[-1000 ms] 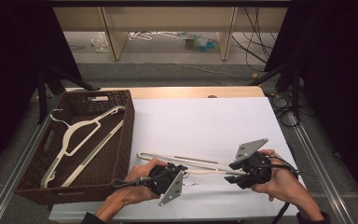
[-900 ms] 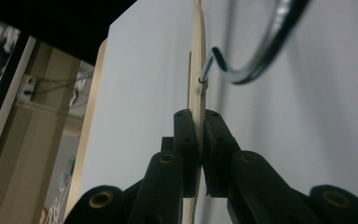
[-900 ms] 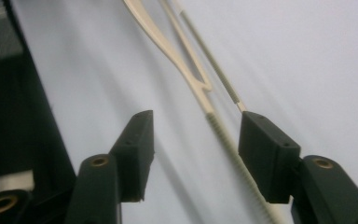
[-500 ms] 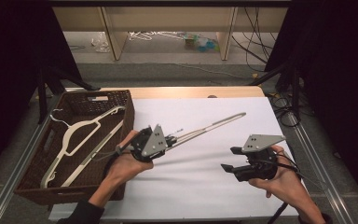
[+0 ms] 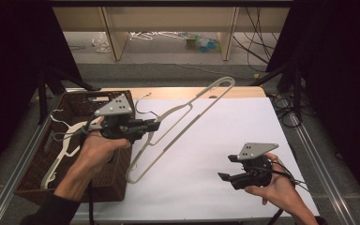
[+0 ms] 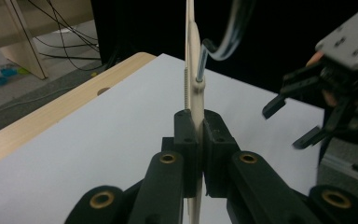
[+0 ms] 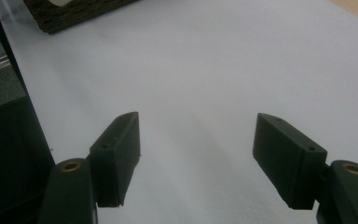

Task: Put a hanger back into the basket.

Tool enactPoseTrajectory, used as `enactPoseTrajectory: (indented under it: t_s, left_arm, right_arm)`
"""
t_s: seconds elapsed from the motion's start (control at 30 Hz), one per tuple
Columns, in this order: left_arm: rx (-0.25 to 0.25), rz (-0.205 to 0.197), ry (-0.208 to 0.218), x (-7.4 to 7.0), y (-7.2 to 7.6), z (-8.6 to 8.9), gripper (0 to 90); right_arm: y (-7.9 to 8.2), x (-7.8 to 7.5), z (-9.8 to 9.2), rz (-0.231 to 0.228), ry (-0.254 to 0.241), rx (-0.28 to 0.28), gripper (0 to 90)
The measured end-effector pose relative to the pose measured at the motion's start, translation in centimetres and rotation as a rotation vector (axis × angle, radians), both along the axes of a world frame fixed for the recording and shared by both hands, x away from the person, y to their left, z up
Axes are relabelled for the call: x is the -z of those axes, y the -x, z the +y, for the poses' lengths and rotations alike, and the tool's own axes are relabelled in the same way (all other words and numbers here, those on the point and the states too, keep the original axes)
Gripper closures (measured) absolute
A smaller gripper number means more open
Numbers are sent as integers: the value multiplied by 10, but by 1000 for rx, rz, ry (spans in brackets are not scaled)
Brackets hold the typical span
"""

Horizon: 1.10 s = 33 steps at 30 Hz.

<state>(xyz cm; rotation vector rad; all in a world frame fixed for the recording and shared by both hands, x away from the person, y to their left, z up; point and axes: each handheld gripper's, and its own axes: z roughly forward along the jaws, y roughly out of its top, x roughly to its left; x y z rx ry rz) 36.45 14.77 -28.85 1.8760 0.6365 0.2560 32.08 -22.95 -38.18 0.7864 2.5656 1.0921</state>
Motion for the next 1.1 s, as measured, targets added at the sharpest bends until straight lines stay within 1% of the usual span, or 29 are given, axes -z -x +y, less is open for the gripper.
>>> enactPoseTrajectory:
  t_s: [0.07,0.13,0.17,0.2,0.23,0.27,0.3,0.33,0.37,0.4,0.43,0.47,0.5,0.53,0.57,0.6,0.67,0.7,0.77,0.8,0.83,0.87,0.9,0.93,0.97,1.0,1.03,1.07,1.1]
  left_arm:
    - [-1,14,29,-9,1,7,855]
    - [-8,36,66,-19,2,15,855]
    - [-10,39,69,-25,3,18,855]
    - [-12,39,73,-30,4,22,855]
    - [-17,33,67,-36,4,26,855]
    - [-29,37,64,-42,6,30,855]
    - [-32,27,59,-48,6,35,855]
    - [-48,8,43,-55,6,41,855]
    - [-64,-2,36,-60,6,47,855]
    - [-79,-8,28,-64,5,53,855]
    - [-99,-19,17,-68,5,60,855]
    - [-115,-24,13,-70,4,66,855]
    - [-130,-23,2,-72,3,74,855]
    - [-144,-19,-1,-73,3,80,855]
    - [-153,-17,-4,-73,3,87,855]
    - [-171,-20,-22,-73,3,95,855]
    - [-194,-21,-46,-71,4,107,855]
    - [-200,-18,-57,-68,4,114,856]
    - [-227,2,-82,-63,7,129,855]
    - [-227,-1,-93,-60,6,136,855]
    - [-241,-1,-101,-56,7,143,855]
    - [-262,-14,-123,-53,6,151,855]
    - [-276,-5,-130,-49,7,158,856]
    - [-282,5,-131,-45,7,163,855]
    - [-280,-6,-141,-41,6,169,855]
    - [-285,-13,-163,-38,5,176,856]
    - [-300,0,-161,-34,6,179,855]
    - [-301,-1,-173,-30,5,184,855]
    - [-312,8,-172,-27,5,186,855]
  right_arm:
    - [1,4,0,16,6,1,318]
    - [3,9,1,16,0,8,318]
    - [2,10,-1,26,11,-4,318]
    - [4,11,-2,40,10,2,318]
    - [4,14,-2,25,2,11,315]
    - [4,15,-2,29,3,14,313]
    - [5,15,-4,41,15,9,313]
    - [6,17,-4,33,3,16,312]
    - [6,17,-6,48,14,8,310]
    - [6,19,-6,40,12,9,308]
    - [8,21,-6,50,10,15,303]
    - [8,23,-6,34,1,22,295]
    - [9,25,-6,34,-1,24,290]
    - [9,26,-7,47,7,21,290]
    - [9,28,-6,43,-1,25,289]
    - [10,29,-7,58,11,19,289]
    - [10,30,-7,67,16,17,288]
    - [10,30,-7,59,15,18,288]
    - [10,30,-6,65,16,14,288]
    - [11,31,-6,57,12,17,288]
    - [11,33,-5,52,9,18,288]
    - [11,34,-5,53,11,16,288]
    - [11,33,-5,69,20,15,288]
    - [11,34,-5,66,20,13,288]
    - [12,35,-4,63,14,21,288]
    - [12,36,-4,66,14,23,288]
    - [12,36,-4,65,15,22,287]
    - [11,36,-4,63,17,17,284]
    - [11,36,-4,62,17,20,277]
